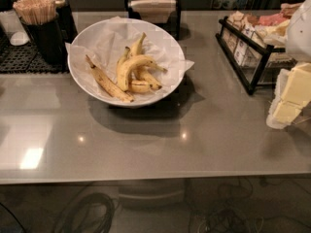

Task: Pick banana from white bowl

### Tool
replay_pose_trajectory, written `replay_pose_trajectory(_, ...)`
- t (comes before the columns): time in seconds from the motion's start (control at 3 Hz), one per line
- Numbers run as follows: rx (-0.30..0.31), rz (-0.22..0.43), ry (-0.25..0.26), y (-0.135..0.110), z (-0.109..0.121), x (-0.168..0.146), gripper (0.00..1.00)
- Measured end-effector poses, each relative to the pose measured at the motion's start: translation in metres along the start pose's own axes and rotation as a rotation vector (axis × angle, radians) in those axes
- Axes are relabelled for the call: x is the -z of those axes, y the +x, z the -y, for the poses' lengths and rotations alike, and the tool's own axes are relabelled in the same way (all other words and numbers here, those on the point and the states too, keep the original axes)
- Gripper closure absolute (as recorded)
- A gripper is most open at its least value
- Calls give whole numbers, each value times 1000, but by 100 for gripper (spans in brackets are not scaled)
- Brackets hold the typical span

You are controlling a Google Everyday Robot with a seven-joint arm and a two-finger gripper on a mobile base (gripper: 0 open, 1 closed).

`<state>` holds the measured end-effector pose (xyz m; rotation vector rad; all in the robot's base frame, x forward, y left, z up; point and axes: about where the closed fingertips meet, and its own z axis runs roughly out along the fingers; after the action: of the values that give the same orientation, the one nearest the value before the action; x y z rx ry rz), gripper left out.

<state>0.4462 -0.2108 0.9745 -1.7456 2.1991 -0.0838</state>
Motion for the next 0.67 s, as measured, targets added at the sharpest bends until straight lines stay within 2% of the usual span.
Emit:
replay_pose_trajectory(0.33, 96, 63, -41, -33, 17, -19, 0)
replay_pose_trajectory(0.67, 204, 142, -92, -85, 30, -38, 0)
